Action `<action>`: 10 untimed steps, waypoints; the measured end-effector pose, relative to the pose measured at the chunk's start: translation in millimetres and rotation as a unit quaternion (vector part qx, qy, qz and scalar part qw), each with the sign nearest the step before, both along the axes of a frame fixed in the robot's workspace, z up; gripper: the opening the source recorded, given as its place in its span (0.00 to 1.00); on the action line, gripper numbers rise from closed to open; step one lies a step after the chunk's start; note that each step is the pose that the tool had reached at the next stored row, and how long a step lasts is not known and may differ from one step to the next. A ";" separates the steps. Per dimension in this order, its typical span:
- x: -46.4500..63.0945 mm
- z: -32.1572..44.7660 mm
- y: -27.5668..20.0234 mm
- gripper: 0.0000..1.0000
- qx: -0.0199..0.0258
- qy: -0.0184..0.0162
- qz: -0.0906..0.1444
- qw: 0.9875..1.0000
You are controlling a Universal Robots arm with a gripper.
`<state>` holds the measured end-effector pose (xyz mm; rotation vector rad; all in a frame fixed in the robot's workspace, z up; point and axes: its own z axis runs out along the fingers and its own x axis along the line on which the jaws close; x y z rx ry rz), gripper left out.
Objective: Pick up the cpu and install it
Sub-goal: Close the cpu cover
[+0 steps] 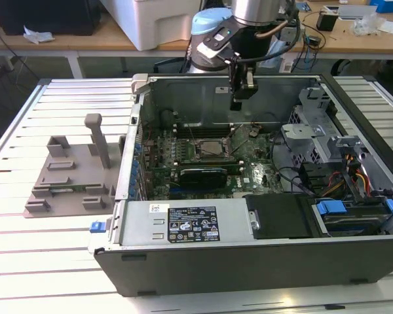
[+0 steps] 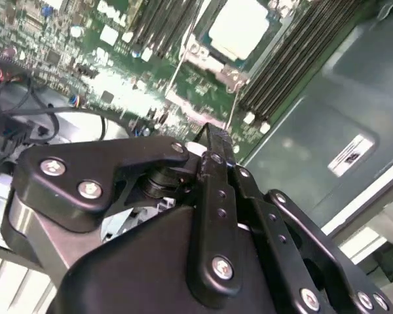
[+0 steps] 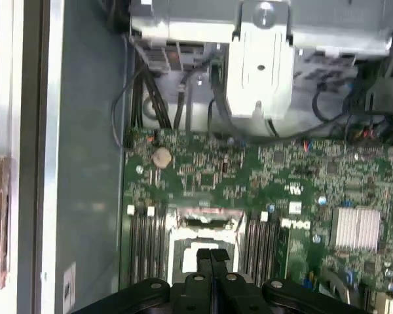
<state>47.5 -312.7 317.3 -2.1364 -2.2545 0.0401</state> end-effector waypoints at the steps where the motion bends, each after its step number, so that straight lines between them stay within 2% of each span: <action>1: 18.5 -3.3 0.3 0.11 0.000 0.003 0.000 1.000; 2: 25.8 -9.5 1.0 0.11 0.000 0.005 0.000 1.000; 3: 28.1 -14.1 1.3 0.11 0.000 0.005 0.000 1.000; 8: 31.7 -32.1 1.4 0.11 0.000 0.005 0.000 1.000; 10: 31.7 -35.8 1.4 0.11 0.000 0.005 0.000 1.000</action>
